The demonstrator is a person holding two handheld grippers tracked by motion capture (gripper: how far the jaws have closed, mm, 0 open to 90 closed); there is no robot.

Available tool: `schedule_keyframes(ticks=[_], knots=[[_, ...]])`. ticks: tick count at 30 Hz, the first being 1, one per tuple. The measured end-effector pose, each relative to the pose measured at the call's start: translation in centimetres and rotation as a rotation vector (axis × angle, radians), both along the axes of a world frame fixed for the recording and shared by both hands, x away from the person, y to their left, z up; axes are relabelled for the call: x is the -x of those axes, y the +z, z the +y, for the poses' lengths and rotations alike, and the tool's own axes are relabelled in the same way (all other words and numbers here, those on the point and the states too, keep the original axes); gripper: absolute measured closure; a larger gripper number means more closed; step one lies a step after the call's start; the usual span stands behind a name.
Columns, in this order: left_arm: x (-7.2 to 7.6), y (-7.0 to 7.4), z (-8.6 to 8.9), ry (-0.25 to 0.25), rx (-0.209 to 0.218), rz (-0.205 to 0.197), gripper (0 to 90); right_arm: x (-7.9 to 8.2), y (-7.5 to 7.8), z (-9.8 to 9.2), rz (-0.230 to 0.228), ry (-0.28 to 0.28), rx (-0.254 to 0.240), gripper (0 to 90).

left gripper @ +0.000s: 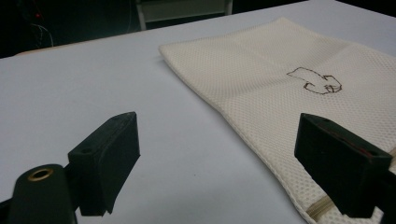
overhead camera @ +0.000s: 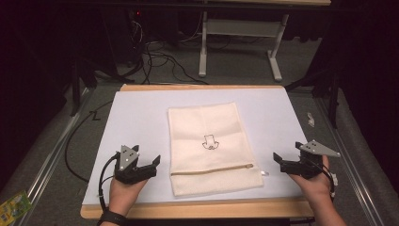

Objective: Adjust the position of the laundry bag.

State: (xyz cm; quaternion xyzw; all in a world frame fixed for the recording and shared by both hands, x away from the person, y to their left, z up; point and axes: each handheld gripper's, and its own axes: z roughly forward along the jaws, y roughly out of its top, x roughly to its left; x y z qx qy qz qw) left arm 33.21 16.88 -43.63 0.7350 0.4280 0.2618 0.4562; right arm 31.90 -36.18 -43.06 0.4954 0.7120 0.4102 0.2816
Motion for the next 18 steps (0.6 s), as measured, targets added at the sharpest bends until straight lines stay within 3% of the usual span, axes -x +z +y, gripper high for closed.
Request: schedule_keyframes(ticks=[4, 7, 10, 12, 14, 18], knots=[[-0.3, -1.0, -1.6, -0.052, -0.041, 0.069, 16.7, -0.1, 0.0, 0.3, 0.020, 0.016, -0.017, 2.7], [-0.8, -1.8, -2.9, -0.060, -0.079, 0.128, 21.0, -0.3, -0.3, 1.0, 0.047, 0.031, -0.014, 3.5], [-1.2, -2.6, -3.7, -0.082, -0.086, 0.178, 26.0, -0.5, -0.6, 1.5, 0.060, 0.043, -0.005, 6.4], [-1.5, -3.1, -4.7, -0.106, -0.106, 0.213, 33.2, -0.9, -1.2, 2.5, 0.099, 0.073, -0.006, 18.7], [-1.6, -3.3, -5.0, -0.141, -0.086, 0.240, 38.2, -1.1, -1.6, 3.1, 0.112, 0.105, 0.005, 28.5], [-1.7, -3.4, -5.3, -0.161, -0.071, 0.264, 44.2, -1.5, -2.2, 4.4, 0.136, 0.135, 0.032, 39.1]])
